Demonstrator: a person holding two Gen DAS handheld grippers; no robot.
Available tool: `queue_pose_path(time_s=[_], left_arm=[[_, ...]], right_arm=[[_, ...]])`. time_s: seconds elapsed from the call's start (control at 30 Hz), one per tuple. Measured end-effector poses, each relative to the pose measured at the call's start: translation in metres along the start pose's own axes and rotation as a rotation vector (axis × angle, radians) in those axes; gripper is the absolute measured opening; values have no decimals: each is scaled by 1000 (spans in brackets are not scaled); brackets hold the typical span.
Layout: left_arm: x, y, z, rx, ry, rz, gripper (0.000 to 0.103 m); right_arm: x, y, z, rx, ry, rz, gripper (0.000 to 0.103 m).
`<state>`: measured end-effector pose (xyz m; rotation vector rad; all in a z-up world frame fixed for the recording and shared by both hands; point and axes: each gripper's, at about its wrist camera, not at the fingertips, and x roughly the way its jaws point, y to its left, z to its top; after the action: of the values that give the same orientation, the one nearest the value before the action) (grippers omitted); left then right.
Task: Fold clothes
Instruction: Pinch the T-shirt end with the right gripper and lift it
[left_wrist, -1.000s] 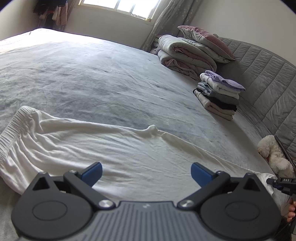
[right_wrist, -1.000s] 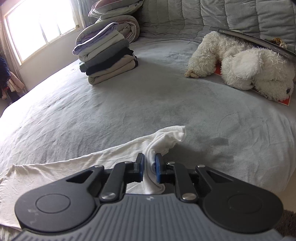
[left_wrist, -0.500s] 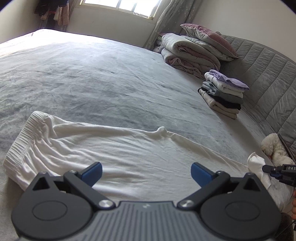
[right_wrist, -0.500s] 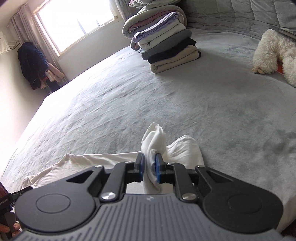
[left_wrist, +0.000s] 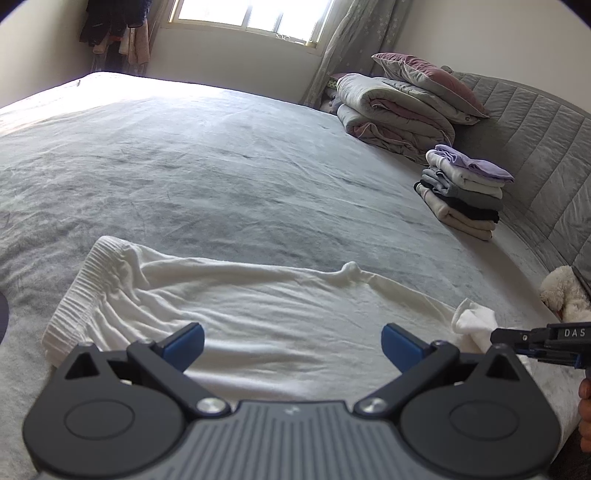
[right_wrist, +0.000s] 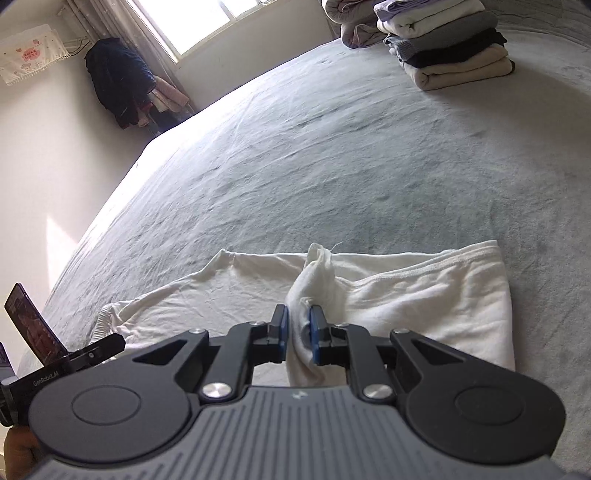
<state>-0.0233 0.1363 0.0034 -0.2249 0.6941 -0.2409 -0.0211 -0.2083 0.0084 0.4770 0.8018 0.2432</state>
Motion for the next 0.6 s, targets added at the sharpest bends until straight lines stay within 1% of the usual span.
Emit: queue_pose_path(time_s=[0.17, 0.23, 0.33, 0.47, 0.53, 0.57, 0.6], left_arm=[[-5, 11, -1, -16, -1, -1, 102], [-9, 16, 0, -24, -2, -10, 102], [-16, 27, 4, -45, -17, -41, 102], [-24, 44, 8, -99, -38, -53, 100], [-24, 51, 9, -142, -30, -77, 99], [-23, 55, 9, -165, -24, -94, 97], [-22, 57, 9, -184, -17, -114, 95]], right_arm=[[18, 27, -3, -22, 33, 93, 15], [27, 36, -3, -16, 51, 140, 7], [41, 54, -4, -17, 77, 204, 7], [57, 80, -7, -98, 102, 211, 7], [58, 84, -6, -104, 102, 220, 8], [59, 86, -5, -105, 102, 224, 14], [58, 86, -4, -101, 93, 220, 17]])
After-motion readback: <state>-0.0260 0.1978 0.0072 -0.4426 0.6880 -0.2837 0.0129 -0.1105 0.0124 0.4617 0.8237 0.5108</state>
